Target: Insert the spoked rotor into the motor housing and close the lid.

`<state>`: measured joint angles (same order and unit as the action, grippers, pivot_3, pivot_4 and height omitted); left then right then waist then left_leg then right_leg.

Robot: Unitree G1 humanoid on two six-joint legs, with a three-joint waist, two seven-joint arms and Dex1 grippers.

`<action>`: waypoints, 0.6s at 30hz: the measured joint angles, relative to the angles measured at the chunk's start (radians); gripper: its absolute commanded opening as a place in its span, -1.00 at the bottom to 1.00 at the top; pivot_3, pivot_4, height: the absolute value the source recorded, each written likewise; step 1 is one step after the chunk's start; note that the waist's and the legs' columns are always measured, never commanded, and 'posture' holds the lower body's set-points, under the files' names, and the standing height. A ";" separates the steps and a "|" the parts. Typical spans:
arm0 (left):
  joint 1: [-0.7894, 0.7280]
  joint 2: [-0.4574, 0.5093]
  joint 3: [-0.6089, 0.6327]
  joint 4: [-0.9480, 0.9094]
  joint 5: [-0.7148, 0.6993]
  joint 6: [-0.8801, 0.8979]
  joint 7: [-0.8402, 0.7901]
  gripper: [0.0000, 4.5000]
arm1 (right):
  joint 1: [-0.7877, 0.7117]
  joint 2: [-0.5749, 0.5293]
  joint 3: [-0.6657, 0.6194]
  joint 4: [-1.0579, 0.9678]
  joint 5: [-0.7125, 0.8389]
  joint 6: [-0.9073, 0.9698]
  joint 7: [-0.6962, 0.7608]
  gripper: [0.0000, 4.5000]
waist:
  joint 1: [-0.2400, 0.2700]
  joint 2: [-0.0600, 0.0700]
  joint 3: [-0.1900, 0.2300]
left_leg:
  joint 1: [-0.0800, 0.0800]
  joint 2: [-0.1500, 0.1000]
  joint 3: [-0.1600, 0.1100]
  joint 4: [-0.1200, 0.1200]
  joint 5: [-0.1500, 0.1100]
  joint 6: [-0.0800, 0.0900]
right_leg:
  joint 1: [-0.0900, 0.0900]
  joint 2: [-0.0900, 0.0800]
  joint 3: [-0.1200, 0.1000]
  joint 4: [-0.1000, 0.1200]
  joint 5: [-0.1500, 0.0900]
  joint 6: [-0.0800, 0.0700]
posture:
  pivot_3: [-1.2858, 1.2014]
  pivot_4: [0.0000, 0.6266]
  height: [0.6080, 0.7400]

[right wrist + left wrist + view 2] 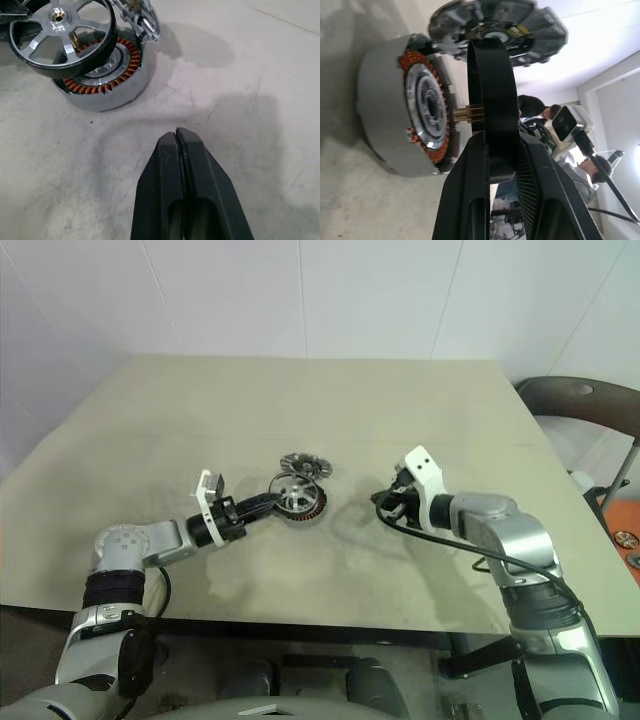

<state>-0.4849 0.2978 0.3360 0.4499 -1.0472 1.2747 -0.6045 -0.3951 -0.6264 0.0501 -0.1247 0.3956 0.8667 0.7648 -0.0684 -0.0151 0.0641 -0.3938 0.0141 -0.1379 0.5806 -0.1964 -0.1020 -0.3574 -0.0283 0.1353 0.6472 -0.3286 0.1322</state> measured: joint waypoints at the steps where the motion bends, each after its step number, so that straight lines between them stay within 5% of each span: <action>1: 0.000 -0.001 -0.002 0.008 0.010 -0.004 -0.007 -0.71 | 0.001 0.000 0.000 -0.002 0.000 0.000 -0.003 -1.00 | 0.000 0.000 0.000 | 0.000 0.000 0.000 0.000 0.000 0.000 | 0.000 0.000 0.000 0.000 0.000 0.000 | 0.03 -1.00 1.00; 18: -0.083 0.007 -0.074 0.182 0.178 -0.098 -0.211 -0.71 | 0.032 0.000 0.000 -0.044 0.000 0.001 -0.034 -1.00 | 0.006 0.000 0.000 | 0.000 0.000 0.000 0.000 0.000 0.000 | 0.001 0.000 0.000 0.000 0.000 0.000 | 0.03 -1.00 1.00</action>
<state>-0.5674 0.3044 0.2621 0.6319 -0.8696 1.1768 -0.8154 -0.3631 -0.6267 0.0503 -0.1683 0.3960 0.8673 0.7309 -0.0622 -0.0149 0.0640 -0.3934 0.0141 -0.1380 0.5810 -0.1964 -0.1021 -0.3566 -0.0283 0.1352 0.6472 -0.3287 0.1323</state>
